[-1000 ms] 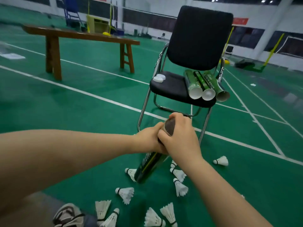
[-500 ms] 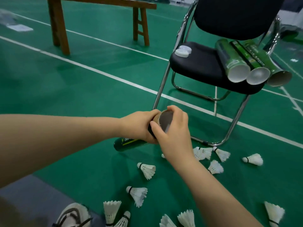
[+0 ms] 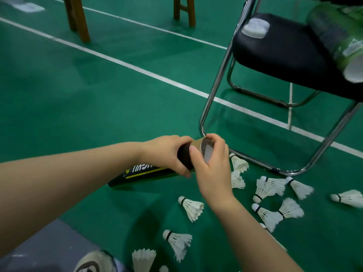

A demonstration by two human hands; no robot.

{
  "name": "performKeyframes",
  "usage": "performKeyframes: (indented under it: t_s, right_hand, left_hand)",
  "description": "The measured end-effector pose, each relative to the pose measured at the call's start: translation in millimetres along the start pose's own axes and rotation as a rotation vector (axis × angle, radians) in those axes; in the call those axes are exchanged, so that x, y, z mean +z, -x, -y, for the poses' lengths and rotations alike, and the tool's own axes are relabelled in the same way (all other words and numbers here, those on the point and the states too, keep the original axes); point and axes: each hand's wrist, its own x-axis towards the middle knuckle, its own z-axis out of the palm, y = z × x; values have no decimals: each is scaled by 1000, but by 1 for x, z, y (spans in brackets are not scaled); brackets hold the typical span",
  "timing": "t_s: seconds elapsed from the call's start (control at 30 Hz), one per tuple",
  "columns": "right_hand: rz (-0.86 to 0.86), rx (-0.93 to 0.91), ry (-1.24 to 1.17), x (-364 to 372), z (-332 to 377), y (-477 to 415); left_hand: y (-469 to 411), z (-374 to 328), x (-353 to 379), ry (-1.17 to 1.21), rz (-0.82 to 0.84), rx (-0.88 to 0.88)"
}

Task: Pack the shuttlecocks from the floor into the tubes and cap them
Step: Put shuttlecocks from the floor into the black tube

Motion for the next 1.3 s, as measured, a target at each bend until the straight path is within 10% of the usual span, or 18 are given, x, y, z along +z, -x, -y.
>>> performKeyframes:
  t_s: [0.27,0.57,1.3]
  right_hand:
    - [-78,57,-209,-7,-22,-27]
    - [-34,470,124,0,-120,-7]
    - [9,489,494,-67,-182,-32]
  left_hand:
    - [-11,15,-10,154,-80,-26]
    - [-17,9,-4,-17,-29,25]
    - [-101,2,82,-285,135,-1]
